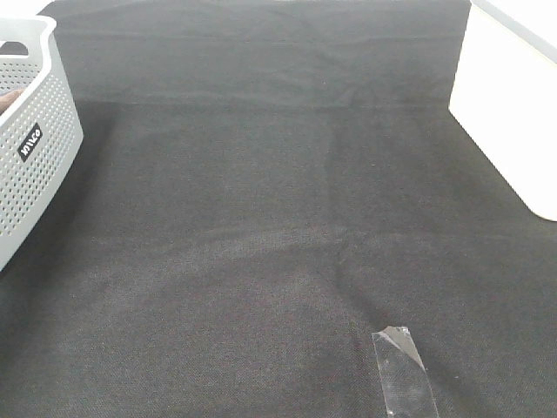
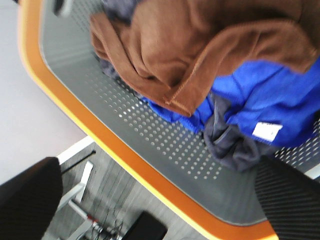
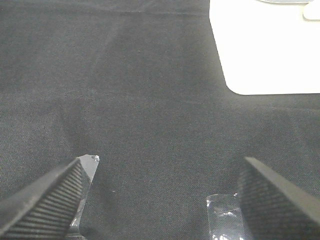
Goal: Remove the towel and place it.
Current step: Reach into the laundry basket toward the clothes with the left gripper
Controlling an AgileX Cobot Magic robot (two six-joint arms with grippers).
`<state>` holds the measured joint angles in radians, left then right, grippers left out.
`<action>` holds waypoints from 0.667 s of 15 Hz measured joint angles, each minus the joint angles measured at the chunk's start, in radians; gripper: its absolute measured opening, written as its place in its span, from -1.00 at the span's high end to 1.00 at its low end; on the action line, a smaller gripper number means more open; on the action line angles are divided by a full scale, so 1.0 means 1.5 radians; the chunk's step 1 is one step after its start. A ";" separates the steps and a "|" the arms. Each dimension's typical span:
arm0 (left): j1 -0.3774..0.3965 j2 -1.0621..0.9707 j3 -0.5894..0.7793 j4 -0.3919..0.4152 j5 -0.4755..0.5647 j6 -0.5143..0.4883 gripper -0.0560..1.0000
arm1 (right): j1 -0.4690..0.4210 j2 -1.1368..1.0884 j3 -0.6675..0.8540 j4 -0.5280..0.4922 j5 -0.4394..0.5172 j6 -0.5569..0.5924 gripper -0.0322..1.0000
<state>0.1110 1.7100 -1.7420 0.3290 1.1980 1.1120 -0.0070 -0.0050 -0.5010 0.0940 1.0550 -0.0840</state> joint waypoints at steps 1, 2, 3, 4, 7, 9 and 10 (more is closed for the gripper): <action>0.006 0.031 0.000 0.015 -0.019 0.012 -0.97 | 0.000 0.000 0.000 0.000 0.000 0.000 -0.56; 0.014 0.061 0.000 0.021 -0.051 0.027 -0.96 | 0.000 0.000 0.000 0.000 0.000 0.000 -0.56; 0.019 0.092 0.000 0.027 -0.075 0.045 -0.95 | 0.000 0.000 0.000 0.000 0.000 0.000 -0.56; 0.021 0.116 0.000 0.035 -0.090 0.058 -0.95 | 0.000 0.000 0.000 0.000 0.000 0.000 -0.56; 0.023 0.173 0.000 0.052 -0.111 0.071 -0.95 | 0.000 0.000 0.000 0.000 0.000 0.000 -0.56; 0.037 0.197 0.000 0.053 -0.113 0.074 -0.95 | 0.000 0.000 0.000 0.000 0.000 0.000 -0.56; 0.045 0.205 0.000 0.053 -0.113 0.082 -0.95 | 0.000 0.000 0.000 0.000 0.000 0.000 -0.56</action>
<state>0.1790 2.0180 -1.7420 0.4090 1.0280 1.2350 -0.0070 -0.0050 -0.5010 0.0940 1.0550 -0.0840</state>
